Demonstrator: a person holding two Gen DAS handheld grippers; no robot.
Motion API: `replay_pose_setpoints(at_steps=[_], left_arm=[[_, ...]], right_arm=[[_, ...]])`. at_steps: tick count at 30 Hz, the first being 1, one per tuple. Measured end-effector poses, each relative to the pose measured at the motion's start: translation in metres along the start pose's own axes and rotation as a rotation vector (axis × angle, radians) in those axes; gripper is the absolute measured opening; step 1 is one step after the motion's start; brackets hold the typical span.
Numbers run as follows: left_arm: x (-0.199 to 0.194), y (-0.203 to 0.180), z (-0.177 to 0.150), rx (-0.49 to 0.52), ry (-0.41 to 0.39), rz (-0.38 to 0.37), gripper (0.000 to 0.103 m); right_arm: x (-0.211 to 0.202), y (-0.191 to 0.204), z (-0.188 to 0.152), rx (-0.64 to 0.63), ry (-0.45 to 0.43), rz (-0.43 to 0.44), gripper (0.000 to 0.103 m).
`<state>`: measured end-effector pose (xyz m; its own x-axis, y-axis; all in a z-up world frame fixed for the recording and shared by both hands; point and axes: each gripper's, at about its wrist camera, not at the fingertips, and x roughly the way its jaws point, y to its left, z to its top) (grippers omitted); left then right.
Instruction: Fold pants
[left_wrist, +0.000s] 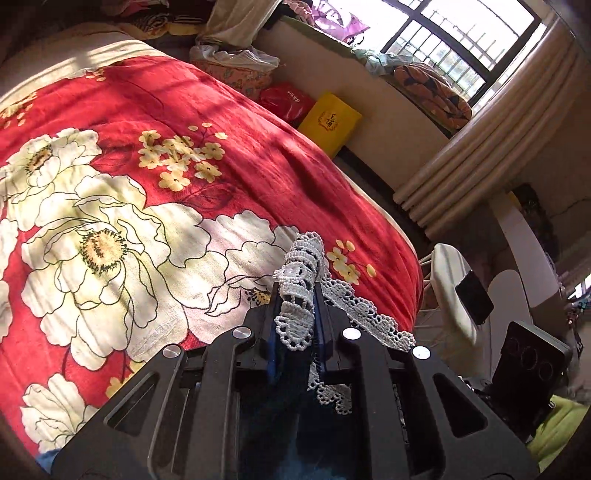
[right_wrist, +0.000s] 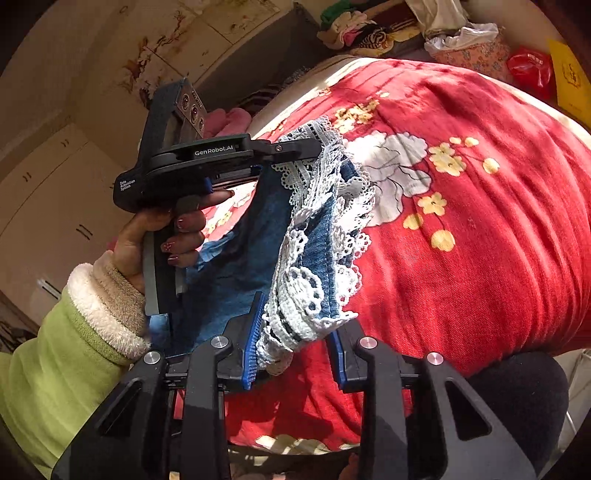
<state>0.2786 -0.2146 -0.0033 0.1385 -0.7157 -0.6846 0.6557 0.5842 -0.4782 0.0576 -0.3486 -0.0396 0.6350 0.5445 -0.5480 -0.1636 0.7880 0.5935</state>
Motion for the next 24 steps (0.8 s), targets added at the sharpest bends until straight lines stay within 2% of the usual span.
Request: replay_pose_setpoints(at_steps=[5,9,14,18,21,22,24], left_arm=[[-0.055,0.013,-0.008,-0.007,-0.115,-0.055,0.008],[-0.087,0.03,-0.024,-0.039,-0.18,-0.071,0.008],[-0.108,0.065,-0.057,-0.123,-0.196,-0.04,0.009],[-0.129,0.098,-0.09,-0.224,-0.205,-0.026,0.012],[-0.144,0.113,-0.111,-0.276,-0.212,-0.003,0.03],[-0.15,0.117,-0.117,-0.292,-0.223,-0.004,0.042],[-0.164,0.125,-0.128,-0.328,-0.251,0.0,0.055]], right_arm=[[-0.001,0.049,0.006,-0.147,-0.027,0.019,0.029],[0.013,0.085,0.004,-0.242,-0.01,0.028,0.029],[0.053,0.125,-0.006,-0.372,0.048,-0.009,0.029],[0.097,0.157,-0.022,-0.518,0.154,-0.04,0.029],[0.132,0.176,-0.045,-0.634,0.246,-0.093,0.029],[0.142,0.18,-0.054,-0.676,0.267,-0.12,0.029],[0.156,0.187,-0.07,-0.734,0.294,-0.151,0.036]])
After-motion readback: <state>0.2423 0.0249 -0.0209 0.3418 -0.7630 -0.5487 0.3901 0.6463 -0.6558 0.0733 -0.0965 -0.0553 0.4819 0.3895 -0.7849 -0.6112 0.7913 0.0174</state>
